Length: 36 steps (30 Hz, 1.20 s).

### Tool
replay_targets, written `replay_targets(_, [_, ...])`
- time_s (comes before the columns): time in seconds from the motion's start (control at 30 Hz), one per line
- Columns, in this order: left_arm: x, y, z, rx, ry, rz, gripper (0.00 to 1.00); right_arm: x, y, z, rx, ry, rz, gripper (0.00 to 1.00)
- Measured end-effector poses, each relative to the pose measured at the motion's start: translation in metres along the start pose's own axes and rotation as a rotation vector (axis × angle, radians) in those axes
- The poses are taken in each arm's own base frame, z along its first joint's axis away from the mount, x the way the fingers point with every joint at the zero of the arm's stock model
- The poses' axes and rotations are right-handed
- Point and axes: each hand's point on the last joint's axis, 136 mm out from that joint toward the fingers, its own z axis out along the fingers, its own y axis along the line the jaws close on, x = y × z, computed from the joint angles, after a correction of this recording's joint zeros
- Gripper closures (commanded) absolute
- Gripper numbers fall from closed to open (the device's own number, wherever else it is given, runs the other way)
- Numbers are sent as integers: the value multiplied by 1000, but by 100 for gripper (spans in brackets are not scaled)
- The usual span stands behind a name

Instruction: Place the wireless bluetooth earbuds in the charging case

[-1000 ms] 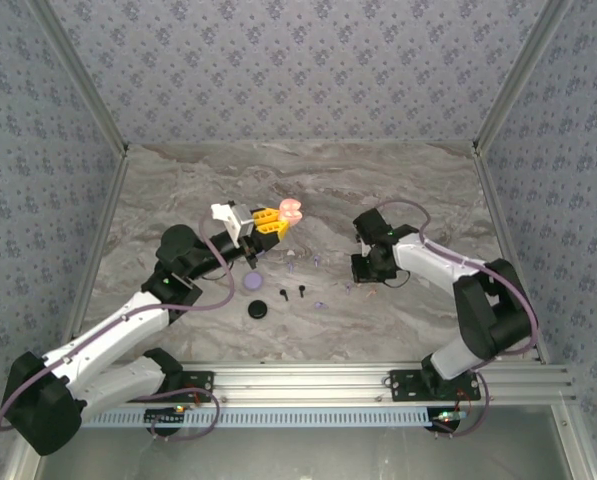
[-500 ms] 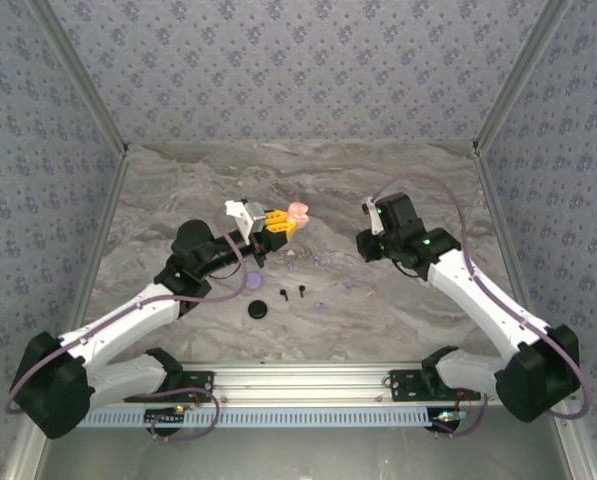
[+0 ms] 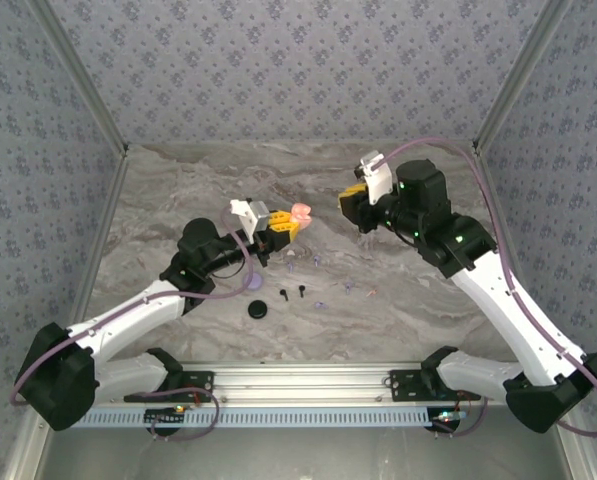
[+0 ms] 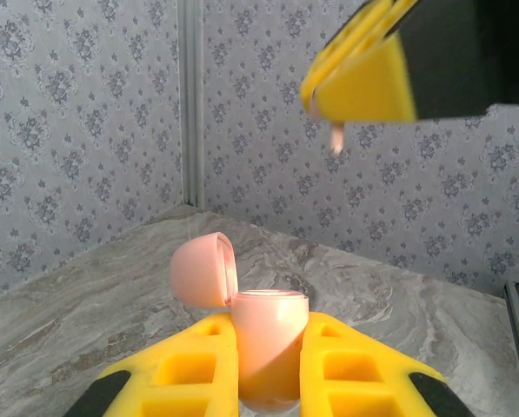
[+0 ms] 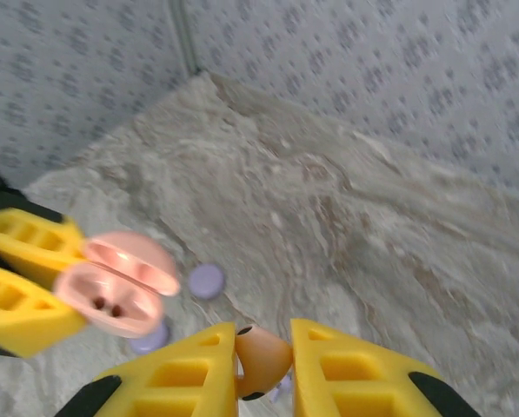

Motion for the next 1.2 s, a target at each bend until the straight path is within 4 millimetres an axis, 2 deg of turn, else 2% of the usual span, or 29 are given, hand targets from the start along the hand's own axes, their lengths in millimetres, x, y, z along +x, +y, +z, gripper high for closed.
replay_targets(0.1, [-1, 0, 0, 1, -3, 1, 100, -8, 18, -1, -76, -26, -29, 79])
replay_targets(0.23, [-2, -1, 0, 4, -6, -4, 100, -9, 36, 5, -152, -29, -49, 79])
replay_targets(0.5, [-8, -2, 0, 12, -30, -3, 100, -12, 59, 22, -224, -43, -80, 79])
replay_targets(0.67, [-7, -4, 0, 22, -28, -3, 100, -8, 63, 34, -223, -26, -100, 79])
replay_targets(0.93, [-7, -5, 0, 26, -28, -4, 100, 0, 59, 48, -190, 2, -121, 79])
replay_targets(1.2, [-7, -5, 0, 26, -28, -3, 100, 3, 58, 51, -179, 10, -138, 79])
